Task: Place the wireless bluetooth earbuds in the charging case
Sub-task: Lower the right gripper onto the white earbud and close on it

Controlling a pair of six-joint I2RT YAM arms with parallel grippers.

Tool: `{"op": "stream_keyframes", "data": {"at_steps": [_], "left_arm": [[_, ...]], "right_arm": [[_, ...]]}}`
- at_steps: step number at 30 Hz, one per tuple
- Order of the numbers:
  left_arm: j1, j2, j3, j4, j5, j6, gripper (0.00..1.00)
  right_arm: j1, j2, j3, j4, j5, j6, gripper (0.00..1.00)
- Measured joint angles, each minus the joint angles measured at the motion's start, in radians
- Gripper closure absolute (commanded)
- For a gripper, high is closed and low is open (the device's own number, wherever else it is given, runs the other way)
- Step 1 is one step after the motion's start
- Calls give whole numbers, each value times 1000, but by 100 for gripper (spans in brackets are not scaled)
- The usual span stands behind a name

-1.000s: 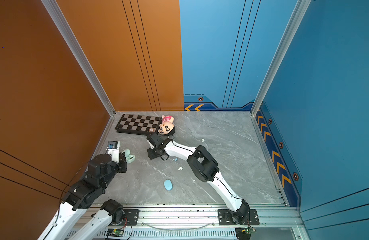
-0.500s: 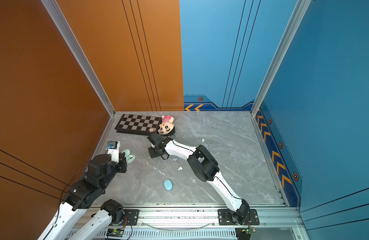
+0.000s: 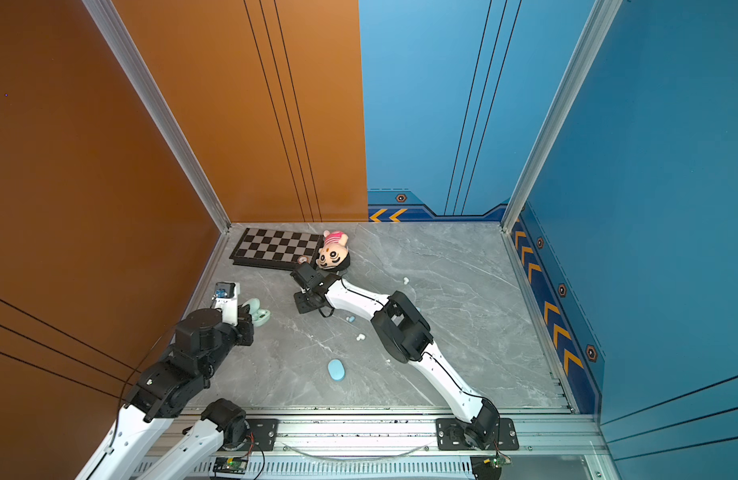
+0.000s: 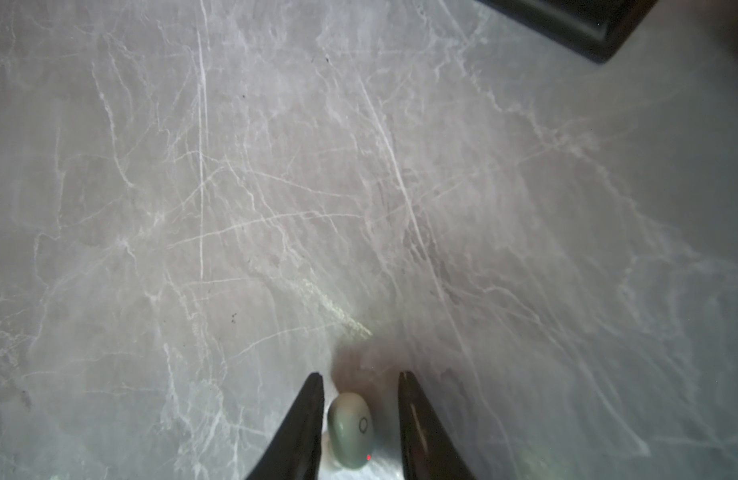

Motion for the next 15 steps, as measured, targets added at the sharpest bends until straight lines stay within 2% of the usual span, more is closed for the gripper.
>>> {"op": "stream_keyframes", "data": {"at_steps": [12,15], "left_arm": [[0,-4,0,0,-7,0,100],[0,-3,0,0,-7,0,100]], "right_arm": [[19,3,11,-29,40,-34,72],[24,3,12,-33,48,-39,77]]}}
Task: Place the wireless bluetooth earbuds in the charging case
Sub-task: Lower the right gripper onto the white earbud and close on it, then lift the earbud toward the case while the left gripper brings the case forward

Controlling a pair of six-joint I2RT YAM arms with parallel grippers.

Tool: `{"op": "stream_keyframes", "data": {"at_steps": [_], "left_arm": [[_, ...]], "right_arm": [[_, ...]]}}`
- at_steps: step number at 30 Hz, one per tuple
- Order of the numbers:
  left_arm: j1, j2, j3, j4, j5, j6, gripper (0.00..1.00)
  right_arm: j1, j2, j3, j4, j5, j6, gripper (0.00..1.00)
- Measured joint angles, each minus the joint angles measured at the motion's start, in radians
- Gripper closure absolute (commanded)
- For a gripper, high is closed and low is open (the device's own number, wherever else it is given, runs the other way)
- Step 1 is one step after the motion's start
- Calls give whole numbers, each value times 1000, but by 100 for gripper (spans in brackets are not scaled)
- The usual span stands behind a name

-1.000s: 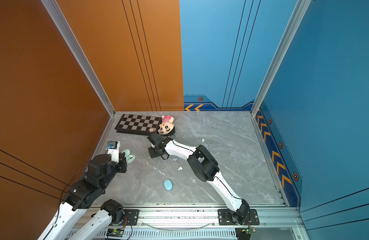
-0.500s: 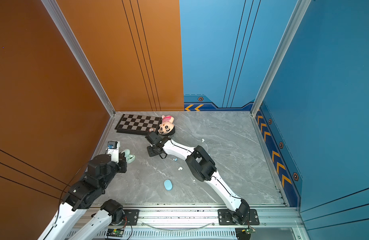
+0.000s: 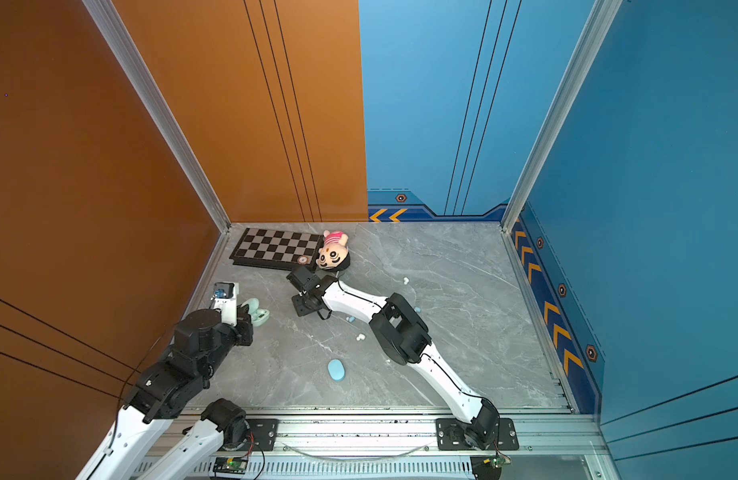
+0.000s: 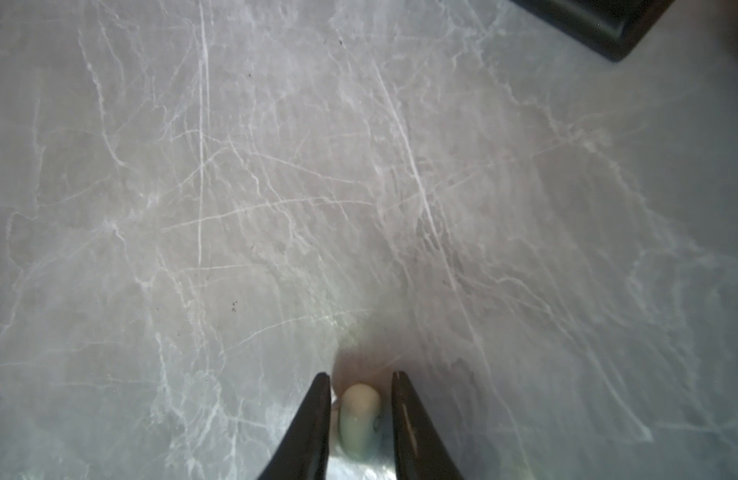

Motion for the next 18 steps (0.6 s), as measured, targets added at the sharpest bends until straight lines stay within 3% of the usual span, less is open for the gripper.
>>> {"op": "stream_keyframes", "data": {"at_steps": [9,18], "left_arm": [[0,3,0,18,0,0,100],[0,47,-11,113,8,3,100]], "right_arm": [[0,-1,1,-6,0,-5,94],[-48,-95,-96,-41,-23,-5,96]]}}
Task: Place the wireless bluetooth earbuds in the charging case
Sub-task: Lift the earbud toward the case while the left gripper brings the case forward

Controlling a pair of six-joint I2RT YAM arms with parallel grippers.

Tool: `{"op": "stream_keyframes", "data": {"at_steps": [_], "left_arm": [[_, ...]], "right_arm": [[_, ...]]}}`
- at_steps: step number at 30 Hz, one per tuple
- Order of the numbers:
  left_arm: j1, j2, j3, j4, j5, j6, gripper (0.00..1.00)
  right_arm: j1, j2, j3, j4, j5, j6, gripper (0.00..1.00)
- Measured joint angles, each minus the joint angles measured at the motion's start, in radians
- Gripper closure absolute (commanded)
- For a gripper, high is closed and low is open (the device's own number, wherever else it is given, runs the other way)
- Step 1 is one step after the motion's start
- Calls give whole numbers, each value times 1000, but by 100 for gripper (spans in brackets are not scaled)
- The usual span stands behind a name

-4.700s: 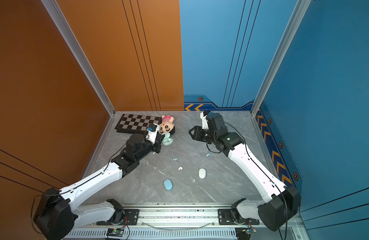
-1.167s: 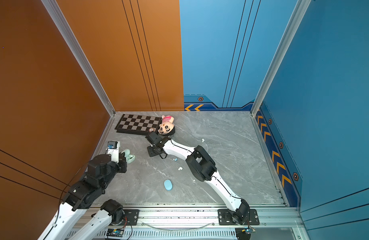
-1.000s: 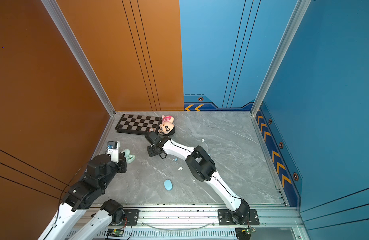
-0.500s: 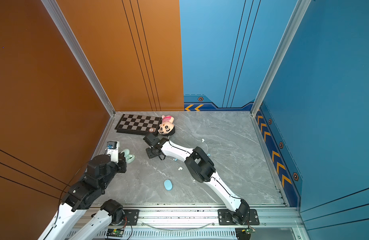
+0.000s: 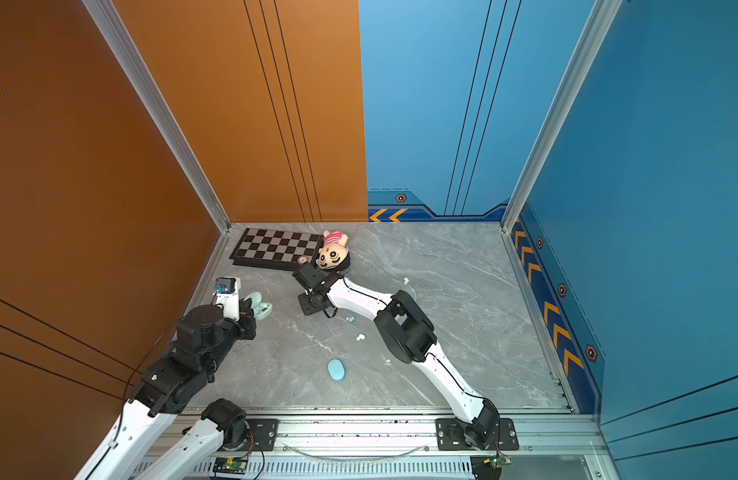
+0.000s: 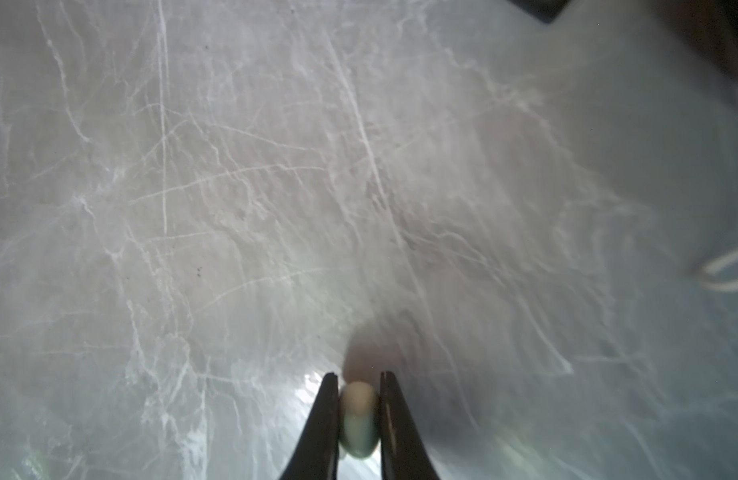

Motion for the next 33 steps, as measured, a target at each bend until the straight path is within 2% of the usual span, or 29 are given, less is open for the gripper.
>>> {"op": "stream_keyframes", "data": {"at_steps": [9,19,25,33], "left_arm": [[-38,186,-39,265,103,35,100],[-174,604,-1,650,164,81,100],[-217,771,98,799,215,84,100],[-224,872,230,867,296,84,100]], "right_arm": [[-134,-389,-263,10,-100,0,96],[-296,-752,-495,-3,-219,7,96],[-314,-871,-517,-38,-253,-2,96],[-310,-925,-524,-61,-266,-13,95]]}}
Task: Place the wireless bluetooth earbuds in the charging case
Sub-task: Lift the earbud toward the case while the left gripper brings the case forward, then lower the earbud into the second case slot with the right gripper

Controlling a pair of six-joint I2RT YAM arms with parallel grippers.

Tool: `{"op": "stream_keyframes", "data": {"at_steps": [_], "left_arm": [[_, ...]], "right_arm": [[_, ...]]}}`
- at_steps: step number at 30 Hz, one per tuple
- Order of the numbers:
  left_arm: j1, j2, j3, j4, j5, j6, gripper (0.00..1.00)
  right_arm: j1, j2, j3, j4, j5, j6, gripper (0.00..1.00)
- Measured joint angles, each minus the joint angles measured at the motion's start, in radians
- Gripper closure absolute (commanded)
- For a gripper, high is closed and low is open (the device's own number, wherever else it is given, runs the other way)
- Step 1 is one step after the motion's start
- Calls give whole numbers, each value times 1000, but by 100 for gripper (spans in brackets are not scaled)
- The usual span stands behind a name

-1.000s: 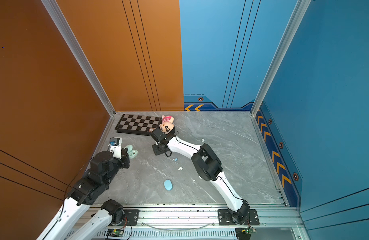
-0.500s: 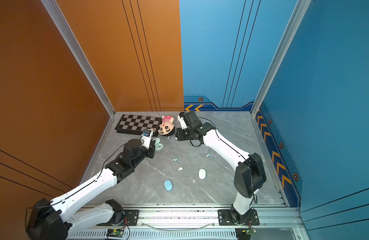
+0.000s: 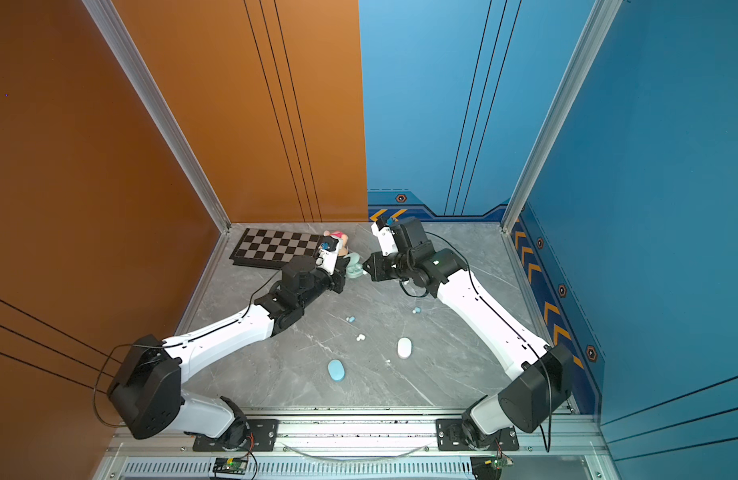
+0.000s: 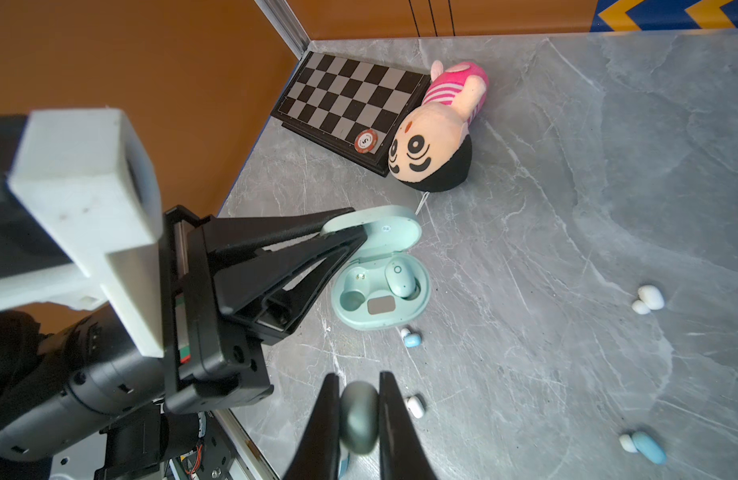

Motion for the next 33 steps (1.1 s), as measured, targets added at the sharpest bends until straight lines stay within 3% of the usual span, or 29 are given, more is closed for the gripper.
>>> {"op": "stream_keyframes", "data": {"at_steps": [10,33], "left_arm": [[-14,5,30,23,64,0,100],[-32,-32,27,11,64,20,100]], "right_arm": [[26,16,14,-9,51,-6,95],[48,71,72,-6,132,-3,93]]}}
